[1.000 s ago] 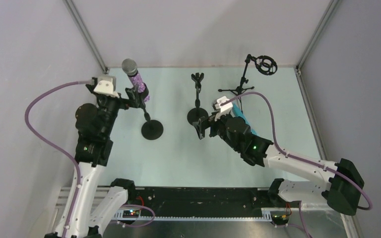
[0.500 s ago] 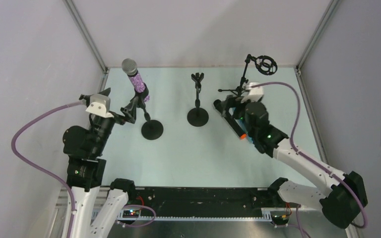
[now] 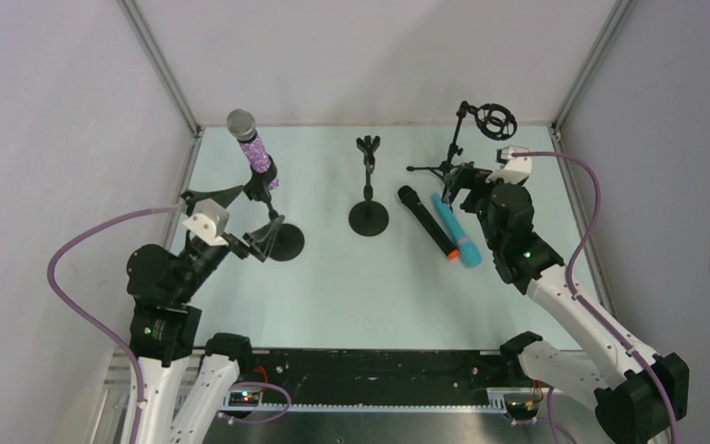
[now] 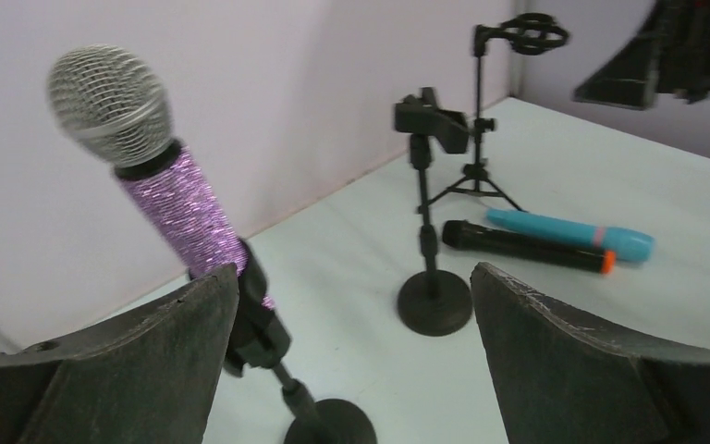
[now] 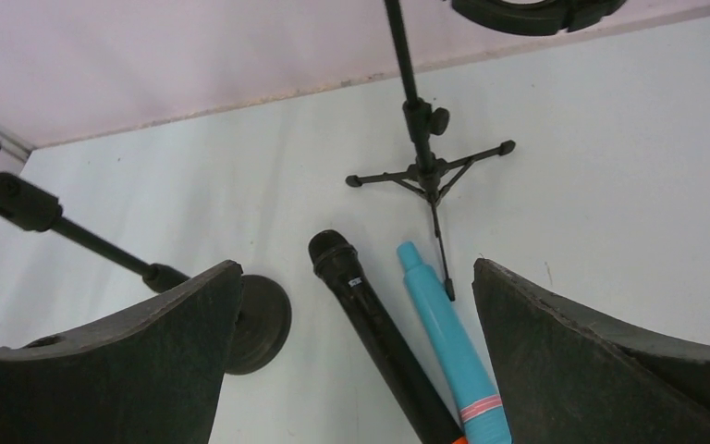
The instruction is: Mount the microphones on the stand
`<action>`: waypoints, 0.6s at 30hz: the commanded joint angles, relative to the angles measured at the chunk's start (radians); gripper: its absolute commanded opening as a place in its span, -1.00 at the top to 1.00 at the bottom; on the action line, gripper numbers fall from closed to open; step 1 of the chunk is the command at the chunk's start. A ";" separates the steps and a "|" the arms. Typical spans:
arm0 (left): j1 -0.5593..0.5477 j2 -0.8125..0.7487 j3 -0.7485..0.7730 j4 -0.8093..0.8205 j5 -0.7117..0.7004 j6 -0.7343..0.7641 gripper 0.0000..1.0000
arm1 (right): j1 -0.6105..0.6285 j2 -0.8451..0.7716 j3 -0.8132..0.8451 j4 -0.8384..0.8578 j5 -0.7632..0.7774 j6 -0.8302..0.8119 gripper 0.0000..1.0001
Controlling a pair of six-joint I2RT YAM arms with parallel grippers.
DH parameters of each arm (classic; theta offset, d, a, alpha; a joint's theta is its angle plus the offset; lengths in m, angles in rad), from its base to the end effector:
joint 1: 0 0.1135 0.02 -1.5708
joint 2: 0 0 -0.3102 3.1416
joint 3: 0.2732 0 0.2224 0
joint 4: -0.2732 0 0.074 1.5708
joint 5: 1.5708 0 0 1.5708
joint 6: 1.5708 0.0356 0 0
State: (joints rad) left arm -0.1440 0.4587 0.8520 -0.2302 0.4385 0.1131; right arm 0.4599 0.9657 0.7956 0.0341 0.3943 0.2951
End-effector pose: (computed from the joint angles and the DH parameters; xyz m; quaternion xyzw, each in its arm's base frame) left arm 0.0191 -0.0180 0.4056 0.2454 0.6052 -0.1522 0.7418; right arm 0.1590 0.0635 0.3770 0.0675 0.7470 0.1004 0.6537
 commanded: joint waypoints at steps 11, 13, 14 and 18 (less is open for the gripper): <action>-0.358 0.450 0.214 0.102 -0.032 0.047 -0.99 | 0.196 0.079 0.161 0.062 -0.014 -0.093 -0.99; -0.358 0.459 0.205 0.131 -0.022 0.057 -0.99 | 0.227 0.179 0.237 0.080 -0.032 -0.115 -0.99; -0.358 0.445 0.198 0.137 -0.017 0.071 -0.99 | 0.238 0.205 0.268 0.081 -0.055 -0.120 -0.99; -0.358 0.360 0.145 0.125 -0.022 0.108 -0.99 | 0.252 0.352 0.439 0.065 -0.124 -0.138 -0.99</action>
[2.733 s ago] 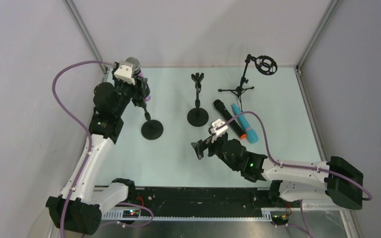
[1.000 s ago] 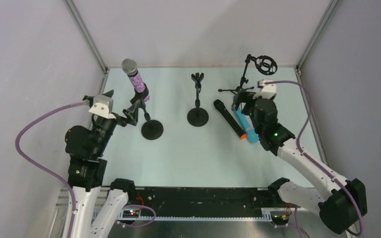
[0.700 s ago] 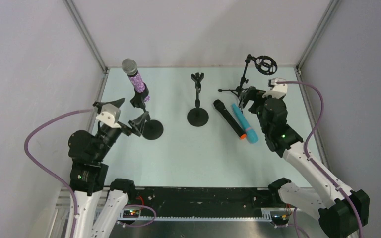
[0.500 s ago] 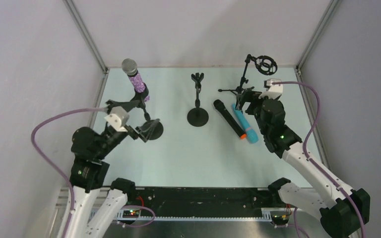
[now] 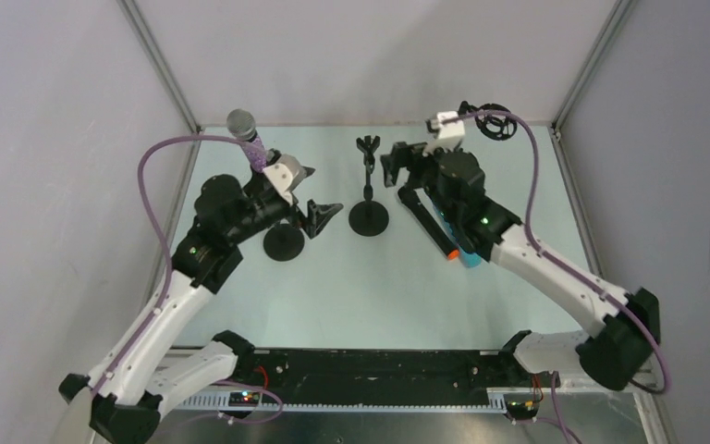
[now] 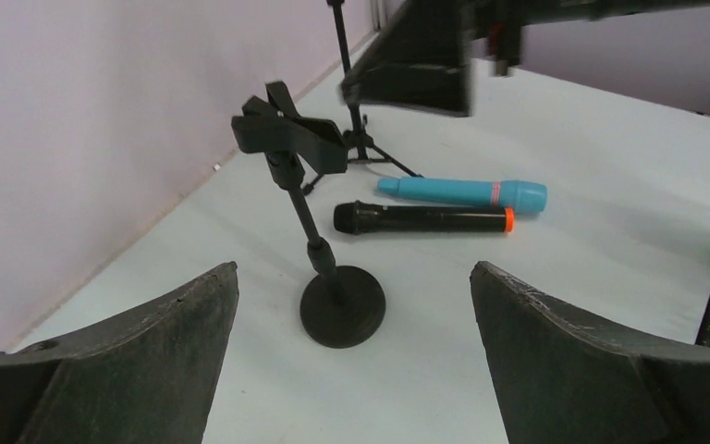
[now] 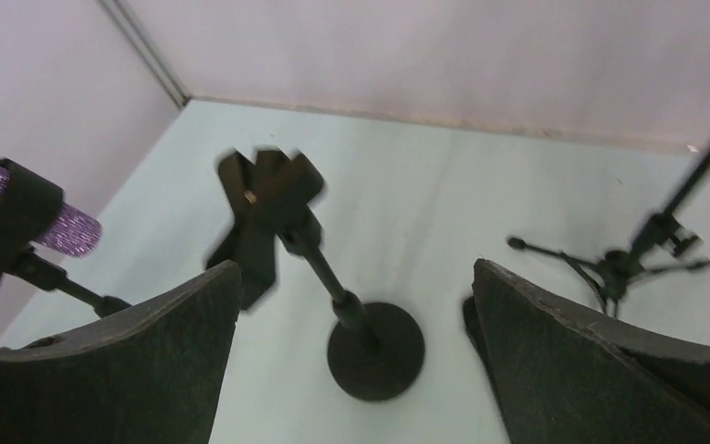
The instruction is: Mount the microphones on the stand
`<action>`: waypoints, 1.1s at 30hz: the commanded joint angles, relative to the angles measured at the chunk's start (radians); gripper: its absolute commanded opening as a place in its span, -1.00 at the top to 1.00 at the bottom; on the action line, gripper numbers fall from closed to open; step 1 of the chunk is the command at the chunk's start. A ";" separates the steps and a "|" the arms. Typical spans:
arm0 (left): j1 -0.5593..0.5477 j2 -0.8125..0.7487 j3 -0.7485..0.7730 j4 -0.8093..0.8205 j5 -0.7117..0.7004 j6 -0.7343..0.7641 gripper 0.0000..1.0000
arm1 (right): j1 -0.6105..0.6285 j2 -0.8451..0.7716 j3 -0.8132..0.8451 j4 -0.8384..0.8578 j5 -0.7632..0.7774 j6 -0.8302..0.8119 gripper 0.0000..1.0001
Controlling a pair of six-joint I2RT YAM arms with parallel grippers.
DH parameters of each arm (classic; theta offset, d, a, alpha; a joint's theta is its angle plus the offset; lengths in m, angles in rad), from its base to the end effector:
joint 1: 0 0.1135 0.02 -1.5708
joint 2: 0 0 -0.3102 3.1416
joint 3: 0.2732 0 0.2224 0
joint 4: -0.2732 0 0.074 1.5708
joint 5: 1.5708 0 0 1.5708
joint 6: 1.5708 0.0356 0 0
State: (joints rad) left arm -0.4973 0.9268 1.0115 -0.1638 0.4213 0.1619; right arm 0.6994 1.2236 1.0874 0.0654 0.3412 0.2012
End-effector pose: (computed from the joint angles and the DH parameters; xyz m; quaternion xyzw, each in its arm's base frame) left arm 0.1233 -0.0835 0.4311 0.3667 0.6337 -0.2622 0.6287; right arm 0.1929 0.1467 0.4280 -0.0656 0.7273 0.1805 0.6588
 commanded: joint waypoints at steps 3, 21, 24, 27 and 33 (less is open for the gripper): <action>-0.004 -0.171 -0.056 0.045 -0.032 0.083 -0.99 | 0.025 0.189 0.264 -0.006 -0.121 -0.042 -0.91; 0.018 -0.215 -0.045 0.066 -0.168 0.057 -0.99 | 0.093 0.364 0.461 -0.252 -0.070 -0.063 -0.51; 0.020 -0.222 -0.047 0.066 -0.171 0.055 -0.99 | 0.099 0.359 0.451 -0.251 -0.046 -0.063 -0.42; 0.020 -0.225 -0.049 0.066 -0.172 0.054 -0.99 | 0.101 0.351 0.438 -0.241 -0.036 -0.064 -0.29; 0.022 -0.228 -0.046 0.068 -0.185 0.056 -0.99 | 0.101 0.341 0.431 -0.224 -0.020 -0.081 0.36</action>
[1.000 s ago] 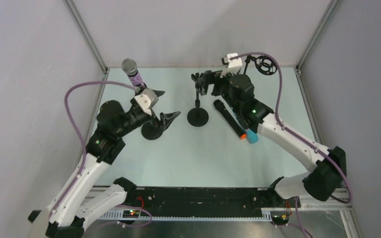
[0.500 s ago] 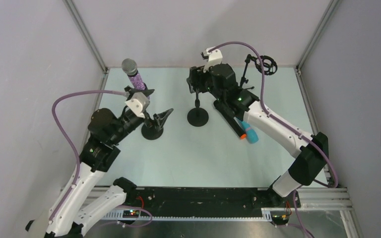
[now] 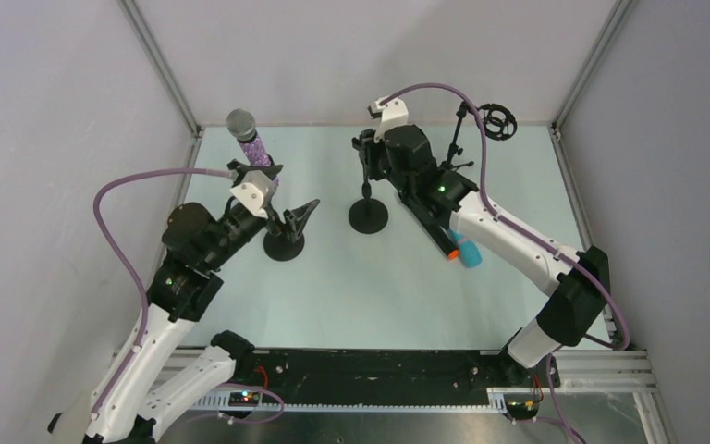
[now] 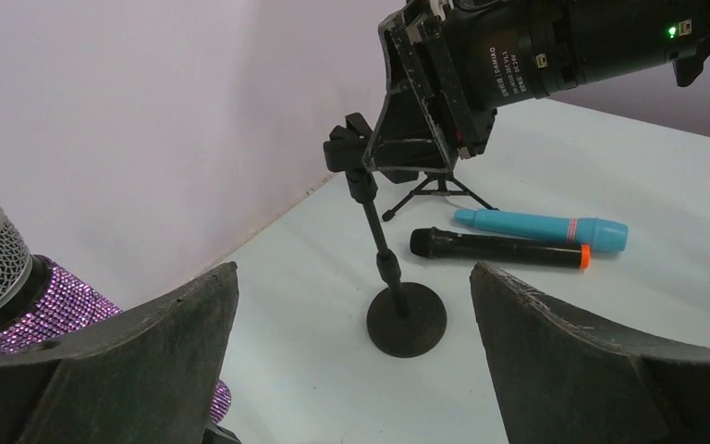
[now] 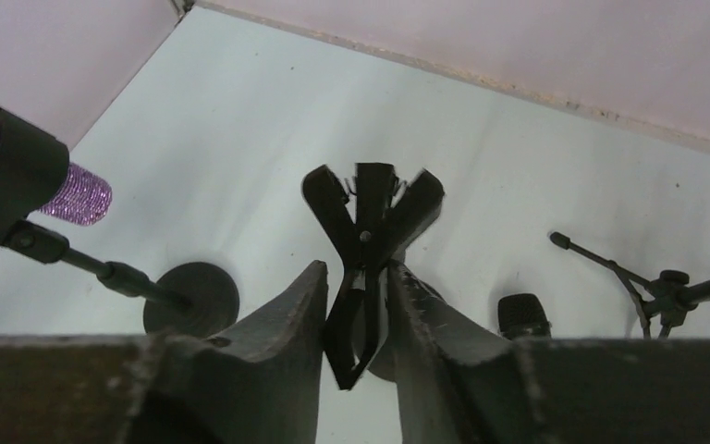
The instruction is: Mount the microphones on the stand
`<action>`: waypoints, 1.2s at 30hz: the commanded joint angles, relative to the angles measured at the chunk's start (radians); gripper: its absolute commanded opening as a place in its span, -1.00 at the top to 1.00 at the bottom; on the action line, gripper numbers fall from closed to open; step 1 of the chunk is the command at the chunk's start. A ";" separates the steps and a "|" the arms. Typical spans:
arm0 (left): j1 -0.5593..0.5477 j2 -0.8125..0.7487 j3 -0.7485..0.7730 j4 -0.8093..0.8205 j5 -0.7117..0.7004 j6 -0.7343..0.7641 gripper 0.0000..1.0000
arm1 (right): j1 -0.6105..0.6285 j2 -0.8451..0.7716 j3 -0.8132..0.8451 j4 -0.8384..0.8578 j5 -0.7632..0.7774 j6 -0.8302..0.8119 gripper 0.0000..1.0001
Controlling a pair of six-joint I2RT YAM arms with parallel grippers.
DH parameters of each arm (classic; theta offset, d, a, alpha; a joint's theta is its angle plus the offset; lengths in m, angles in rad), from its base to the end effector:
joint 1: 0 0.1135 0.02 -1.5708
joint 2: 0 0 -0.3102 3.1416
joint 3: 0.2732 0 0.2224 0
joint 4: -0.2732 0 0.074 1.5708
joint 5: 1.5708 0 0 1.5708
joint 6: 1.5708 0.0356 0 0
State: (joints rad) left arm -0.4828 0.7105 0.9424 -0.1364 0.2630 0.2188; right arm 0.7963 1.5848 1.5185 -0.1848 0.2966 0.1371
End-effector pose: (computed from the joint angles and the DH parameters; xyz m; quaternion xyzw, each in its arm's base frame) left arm 0.0731 -0.0488 0.4338 0.3203 0.5928 -0.1840 0.7157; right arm 0.2499 0.2405 0.4425 -0.1672 0.7687 0.1685 0.5940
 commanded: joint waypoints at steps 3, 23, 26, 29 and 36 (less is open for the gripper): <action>0.010 -0.014 0.023 0.041 -0.029 -0.001 -0.99 | -0.003 -0.022 -0.001 0.014 0.027 -0.026 0.62; 0.018 -0.007 0.038 0.041 0.016 -0.086 -0.99 | 0.020 -0.317 -0.132 -0.075 -0.433 -0.155 1.00; 0.017 -0.008 0.038 0.041 0.021 -0.086 -0.99 | 0.037 -0.347 -0.150 -0.114 -0.471 -0.172 1.00; 0.018 -0.013 0.034 0.038 0.029 -0.085 -0.99 | 0.060 -0.386 -0.211 -0.091 -0.490 -0.174 1.00; 0.019 -0.019 0.024 0.038 0.042 -0.085 -0.99 | 0.092 -0.497 -0.386 0.026 -0.502 -0.141 1.00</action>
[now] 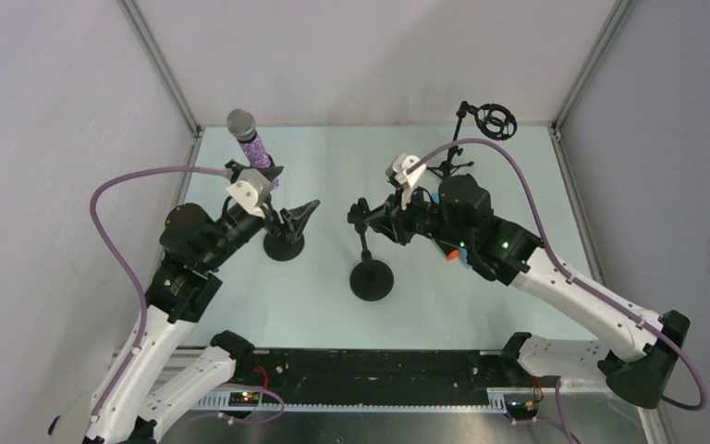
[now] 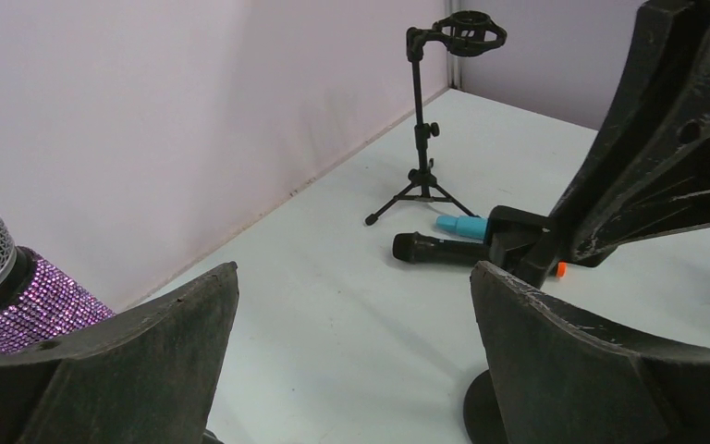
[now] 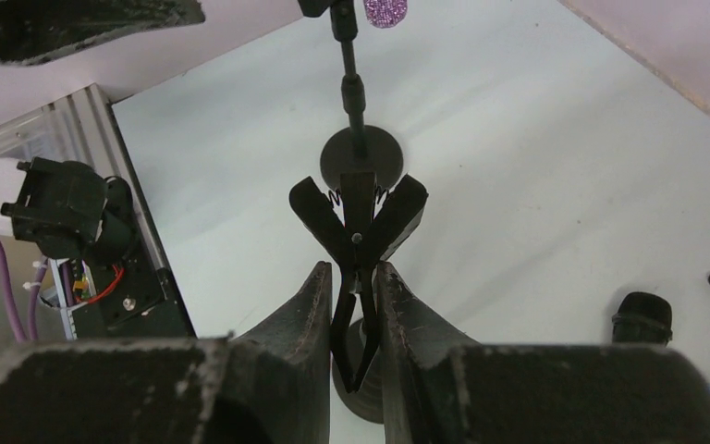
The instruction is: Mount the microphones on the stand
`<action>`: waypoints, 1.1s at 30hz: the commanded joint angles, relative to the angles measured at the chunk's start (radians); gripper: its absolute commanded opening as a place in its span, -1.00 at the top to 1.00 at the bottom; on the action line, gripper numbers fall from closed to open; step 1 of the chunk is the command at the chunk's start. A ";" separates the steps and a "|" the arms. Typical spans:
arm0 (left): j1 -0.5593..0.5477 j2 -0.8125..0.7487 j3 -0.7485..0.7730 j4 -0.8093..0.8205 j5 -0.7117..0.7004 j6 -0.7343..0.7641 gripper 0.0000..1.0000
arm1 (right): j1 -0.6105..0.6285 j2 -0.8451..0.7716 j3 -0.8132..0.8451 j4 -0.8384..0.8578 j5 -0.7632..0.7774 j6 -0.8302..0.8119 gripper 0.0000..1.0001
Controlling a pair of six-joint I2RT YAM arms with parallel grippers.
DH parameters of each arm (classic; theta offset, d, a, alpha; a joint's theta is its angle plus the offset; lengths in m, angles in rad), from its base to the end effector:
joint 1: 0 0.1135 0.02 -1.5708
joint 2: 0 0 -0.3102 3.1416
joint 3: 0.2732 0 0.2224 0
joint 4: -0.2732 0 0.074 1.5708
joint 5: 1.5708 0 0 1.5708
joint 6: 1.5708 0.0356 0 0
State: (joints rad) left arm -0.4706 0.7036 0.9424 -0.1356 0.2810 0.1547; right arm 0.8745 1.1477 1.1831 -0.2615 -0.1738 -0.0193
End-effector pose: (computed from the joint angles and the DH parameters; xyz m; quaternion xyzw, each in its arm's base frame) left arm 0.0713 -0.0473 0.4343 0.3029 0.5990 -0.2083 0.7114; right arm 0.1305 0.1657 0.4394 -0.3856 0.6795 0.3191 0.5365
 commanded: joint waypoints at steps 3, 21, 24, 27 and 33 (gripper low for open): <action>0.006 -0.013 0.024 0.036 0.038 -0.018 -0.99 | 0.021 -0.094 -0.101 0.121 -0.053 0.014 1.00; 0.006 0.018 0.023 0.006 0.183 -0.013 -0.99 | -0.089 -0.135 -0.131 0.140 -0.118 0.002 -0.24; 0.006 0.023 0.026 0.007 0.192 -0.007 -0.99 | -0.114 -0.145 -0.106 0.133 -0.146 0.001 -0.33; 0.005 0.028 0.026 0.005 0.237 0.013 -0.99 | -0.146 -0.150 -0.063 0.087 -0.193 0.012 -0.41; 0.006 0.048 0.020 0.003 0.329 0.053 -0.99 | -0.278 -0.137 0.017 -0.023 -0.205 0.121 -0.53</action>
State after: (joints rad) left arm -0.4698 0.7410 0.9424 -0.1379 0.5205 0.1699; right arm 0.6529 1.0267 1.1389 -0.2302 -0.3580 0.0368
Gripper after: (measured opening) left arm 0.996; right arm 0.756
